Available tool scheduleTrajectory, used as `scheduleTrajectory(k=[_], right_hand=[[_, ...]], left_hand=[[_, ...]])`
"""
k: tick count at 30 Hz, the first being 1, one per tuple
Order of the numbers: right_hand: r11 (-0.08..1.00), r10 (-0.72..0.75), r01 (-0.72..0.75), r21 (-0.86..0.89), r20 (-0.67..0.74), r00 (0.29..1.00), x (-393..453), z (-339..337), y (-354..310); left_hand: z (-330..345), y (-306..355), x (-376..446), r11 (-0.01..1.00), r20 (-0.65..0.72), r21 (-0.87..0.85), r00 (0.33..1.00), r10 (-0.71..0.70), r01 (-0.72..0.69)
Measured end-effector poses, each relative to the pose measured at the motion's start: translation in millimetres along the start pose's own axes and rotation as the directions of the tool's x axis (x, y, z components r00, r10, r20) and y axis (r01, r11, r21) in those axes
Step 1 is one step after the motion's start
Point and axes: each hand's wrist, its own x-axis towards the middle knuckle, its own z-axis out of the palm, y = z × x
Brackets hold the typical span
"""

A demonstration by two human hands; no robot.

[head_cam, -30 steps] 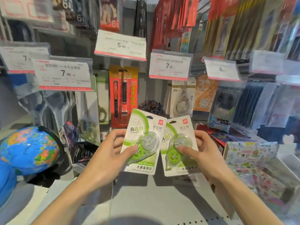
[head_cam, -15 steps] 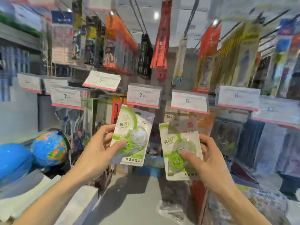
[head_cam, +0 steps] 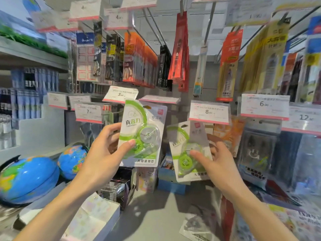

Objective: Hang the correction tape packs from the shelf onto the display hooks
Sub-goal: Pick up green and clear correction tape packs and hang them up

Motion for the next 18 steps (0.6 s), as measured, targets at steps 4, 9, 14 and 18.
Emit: scheduleTrajectory(k=[4,9,14,18], right_hand=[[0.999,-0.053,0.053,0.003,-0.011,0.999,21.4,24.3,-10.2],[0.999,-0.037,0.037,0.018,0.023,0.999,37.9,44.0,-17.4],[0.999,-0.017,0.017,0.052,0.008,1.000,41.9,52.8,-18.1],[0.997,0.007,-0.004,0.080,-0.044,0.999,44.1,55.0,-20.8]], left_hand=[[-5.5,4.1,4.8,1.000,0.001,-0.009,1.000,0.011,-0.011],[-8.8,4.7,7.2,1.000,-0.015,0.002,1.000,0.017,-0.017],[-9.6,3.1,9.3,1.000,-0.005,0.017,1.000,0.003,-0.003],[-10.3,2.0,11.0,1.000,-0.022,0.026,1.000,0.002,-0.002]])
